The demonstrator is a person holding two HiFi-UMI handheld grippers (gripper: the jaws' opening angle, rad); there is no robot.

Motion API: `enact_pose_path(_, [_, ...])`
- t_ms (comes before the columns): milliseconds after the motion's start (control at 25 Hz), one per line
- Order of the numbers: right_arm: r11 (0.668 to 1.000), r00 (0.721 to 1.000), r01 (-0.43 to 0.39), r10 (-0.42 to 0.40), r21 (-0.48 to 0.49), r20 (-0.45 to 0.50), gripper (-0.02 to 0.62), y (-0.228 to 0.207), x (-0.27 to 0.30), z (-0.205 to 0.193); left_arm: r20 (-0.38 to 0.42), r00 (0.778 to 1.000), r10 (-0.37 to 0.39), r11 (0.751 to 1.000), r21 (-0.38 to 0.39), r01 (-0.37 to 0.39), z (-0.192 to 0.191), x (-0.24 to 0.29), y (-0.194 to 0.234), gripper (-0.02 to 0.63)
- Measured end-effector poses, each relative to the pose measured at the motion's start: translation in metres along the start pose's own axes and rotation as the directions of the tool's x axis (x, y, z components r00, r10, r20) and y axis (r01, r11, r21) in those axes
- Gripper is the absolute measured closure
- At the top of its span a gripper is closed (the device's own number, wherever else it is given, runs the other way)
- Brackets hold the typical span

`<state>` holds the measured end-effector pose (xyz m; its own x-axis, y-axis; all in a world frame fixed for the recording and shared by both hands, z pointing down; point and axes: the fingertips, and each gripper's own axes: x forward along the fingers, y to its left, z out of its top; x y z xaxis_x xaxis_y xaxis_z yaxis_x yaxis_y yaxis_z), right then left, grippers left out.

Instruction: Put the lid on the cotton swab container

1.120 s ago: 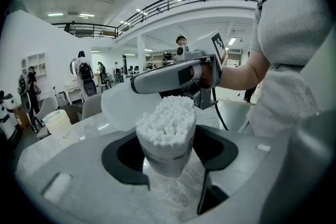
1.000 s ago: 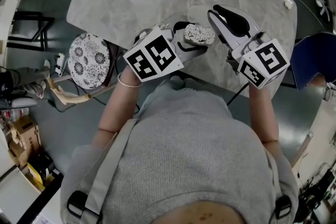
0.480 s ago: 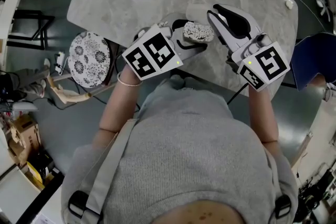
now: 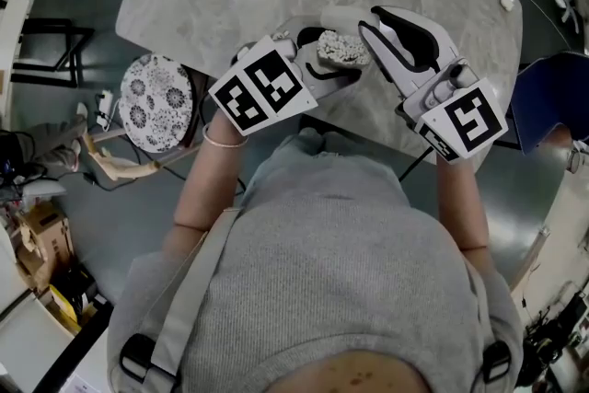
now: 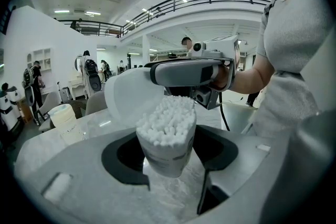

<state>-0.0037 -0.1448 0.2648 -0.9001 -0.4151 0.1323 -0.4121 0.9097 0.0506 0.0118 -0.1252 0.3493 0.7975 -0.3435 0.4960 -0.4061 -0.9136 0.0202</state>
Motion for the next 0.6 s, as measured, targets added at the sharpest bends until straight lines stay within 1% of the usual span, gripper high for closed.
enact_pose_path(240, [1.000, 1.000, -0.004, 0.004, -0.020, -0.001, 0.509, 0.007, 0.000, 0.003, 0.013, 1.000, -0.011, 1.000, -0.010, 0.011, 0.000, 0.000, 0.000, 0.339])
enact_pose_path(480, [0.996, 1.000, -0.024, 0.025, -0.085, 0.012, 0.501, 0.017, -0.007, 0.004, 0.015, 1.000, -0.003, 1.000, -0.007, 0.003, 0.002, -0.001, -0.004, 0.339])
enact_pose_path(600, [0.996, 0.999, -0.041, 0.042, -0.081, 0.017, 0.494, 0.022, -0.007, 0.008, 0.015, 1.000, 0.006, 1.000, -0.007, -0.006, 0.003, -0.003, -0.004, 0.339])
